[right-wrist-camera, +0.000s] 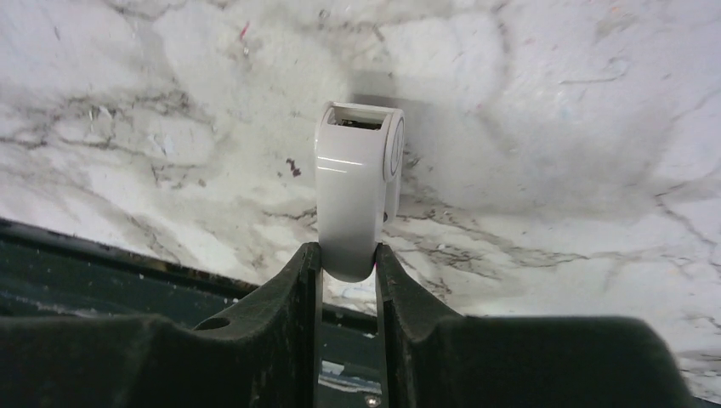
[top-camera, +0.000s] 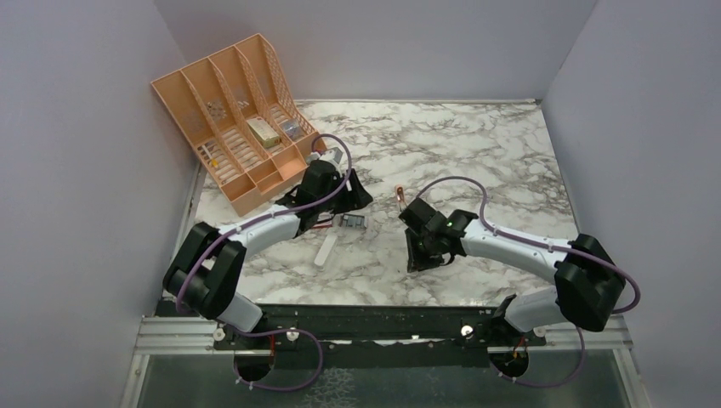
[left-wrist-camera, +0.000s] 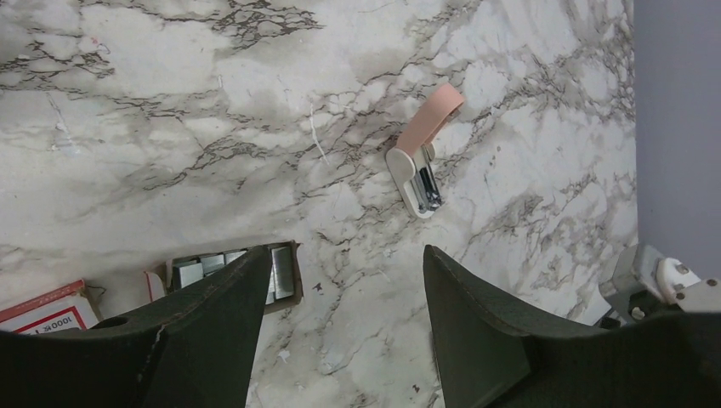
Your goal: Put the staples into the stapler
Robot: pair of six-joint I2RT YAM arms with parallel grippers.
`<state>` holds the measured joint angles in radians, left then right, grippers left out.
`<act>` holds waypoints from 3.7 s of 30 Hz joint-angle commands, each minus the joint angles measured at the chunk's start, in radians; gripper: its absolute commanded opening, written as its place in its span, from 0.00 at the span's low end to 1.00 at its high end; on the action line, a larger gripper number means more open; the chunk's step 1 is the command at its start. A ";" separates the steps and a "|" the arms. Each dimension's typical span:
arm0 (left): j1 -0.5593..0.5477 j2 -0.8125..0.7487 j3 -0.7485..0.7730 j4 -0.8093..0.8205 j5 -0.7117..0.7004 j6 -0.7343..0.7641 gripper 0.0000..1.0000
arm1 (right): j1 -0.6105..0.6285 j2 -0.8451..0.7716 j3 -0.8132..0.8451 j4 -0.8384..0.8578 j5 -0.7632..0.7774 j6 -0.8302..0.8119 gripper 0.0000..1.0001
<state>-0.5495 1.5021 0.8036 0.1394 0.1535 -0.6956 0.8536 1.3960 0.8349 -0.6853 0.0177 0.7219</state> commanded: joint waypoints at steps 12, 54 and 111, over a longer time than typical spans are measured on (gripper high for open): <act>0.000 0.021 -0.011 0.048 0.078 0.004 0.67 | -0.071 0.058 0.018 0.033 0.109 -0.033 0.44; -0.194 0.234 0.020 0.262 0.261 -0.019 0.36 | -0.310 0.011 -0.065 0.267 -0.166 0.026 0.16; -0.236 0.546 0.114 0.389 0.391 -0.126 0.00 | -0.505 0.082 0.158 0.165 -0.206 -0.152 0.20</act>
<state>-0.7650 2.0068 0.9249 0.6830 0.5201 -0.8669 0.3824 1.4700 0.9321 -0.5861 -0.2050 0.5995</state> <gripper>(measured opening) 0.020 0.295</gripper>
